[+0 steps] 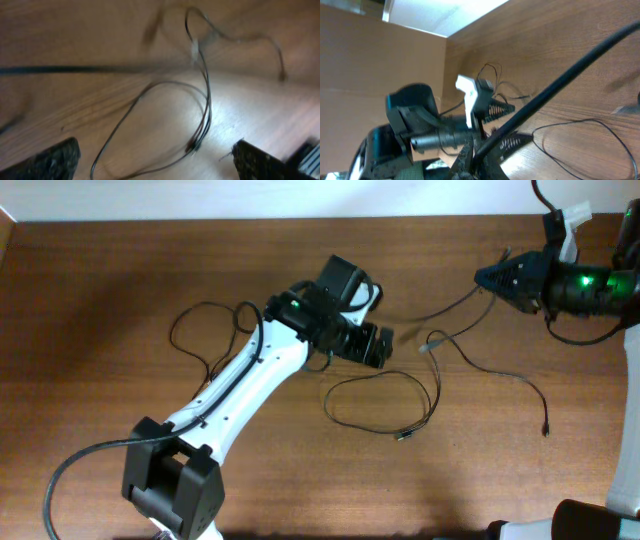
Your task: Untangle cables
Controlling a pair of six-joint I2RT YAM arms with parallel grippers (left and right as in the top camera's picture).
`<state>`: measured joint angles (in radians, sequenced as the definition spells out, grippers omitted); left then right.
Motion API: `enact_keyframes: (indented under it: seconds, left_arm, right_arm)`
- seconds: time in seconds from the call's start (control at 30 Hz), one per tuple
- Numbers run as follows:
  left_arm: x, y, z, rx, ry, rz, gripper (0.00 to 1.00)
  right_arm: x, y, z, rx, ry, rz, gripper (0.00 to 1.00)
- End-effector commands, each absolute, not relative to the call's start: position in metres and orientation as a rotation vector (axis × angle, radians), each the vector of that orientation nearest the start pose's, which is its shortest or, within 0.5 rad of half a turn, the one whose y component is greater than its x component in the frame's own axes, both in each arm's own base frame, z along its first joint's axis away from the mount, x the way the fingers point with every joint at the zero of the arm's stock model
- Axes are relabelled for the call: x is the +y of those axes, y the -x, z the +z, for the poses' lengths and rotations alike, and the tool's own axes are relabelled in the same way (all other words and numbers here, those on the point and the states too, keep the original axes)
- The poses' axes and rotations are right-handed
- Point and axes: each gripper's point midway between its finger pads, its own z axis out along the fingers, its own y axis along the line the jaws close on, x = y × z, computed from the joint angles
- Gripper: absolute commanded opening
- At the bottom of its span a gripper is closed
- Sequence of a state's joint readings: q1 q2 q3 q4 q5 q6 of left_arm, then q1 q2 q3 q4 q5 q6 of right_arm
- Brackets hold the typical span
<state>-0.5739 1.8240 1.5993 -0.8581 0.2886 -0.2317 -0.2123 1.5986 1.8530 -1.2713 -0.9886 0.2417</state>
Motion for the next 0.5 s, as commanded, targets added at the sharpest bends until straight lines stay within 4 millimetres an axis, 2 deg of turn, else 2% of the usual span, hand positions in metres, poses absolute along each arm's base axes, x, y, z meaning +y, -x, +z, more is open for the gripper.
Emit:
enact_keyframes:
  seconds: [0.0, 0.07, 0.13, 0.17, 0.23, 0.3, 0.33, 0.4, 0.47]
  left_arm:
    - [-0.288, -0.373, 0.183, 2.664, -0.26, -0.837, 0.99]
    - [-0.29, -0.368, 0.183, 2.656, -0.334, -0.847, 0.99]
    - [-0.304, -0.355, 0.19, 2.559, -0.632, -0.93, 0.99]
    - [-0.308, -0.35, 0.194, 2.518, -0.716, -0.974, 0.99]
    - [-0.317, -0.342, 0.223, 2.332, -0.917, -1.137, 0.99]
    - [-0.325, -0.338, 0.267, 2.091, -1.017, -1.281, 0.99]
    - [-0.329, -0.341, 0.28, 2.014, -1.037, -1.271, 0.99]
    - [-0.342, -0.342, 0.291, 1.925, -1.072, -1.252, 0.99]
    - [-0.348, -0.351, 0.291, 1.943, -1.022, -1.19, 0.99]
  right_arm:
    - [0.069, -0.372, 0.364, 2.276, -0.095, 1.251, 0.04]
    - [0.066, -0.386, 0.376, 2.216, -0.127, 1.252, 0.04]
    - [0.071, -0.392, 0.386, 2.183, -0.162, 1.298, 0.04]
    - [0.076, -0.392, 0.392, 2.162, -0.134, 1.331, 0.04]
    - [0.081, -0.391, 0.406, 2.138, -0.139, 1.369, 0.04]
    - [0.085, -0.39, 0.413, 2.133, -0.166, 1.395, 0.04]
    - [0.09, -0.39, 0.415, 2.139, -0.182, 1.42, 0.04]
    - [0.104, -0.384, 0.419, 2.142, -0.147, 1.489, 0.04]
    - [0.116, -0.377, 0.424, 2.145, -0.119, 1.562, 0.04]
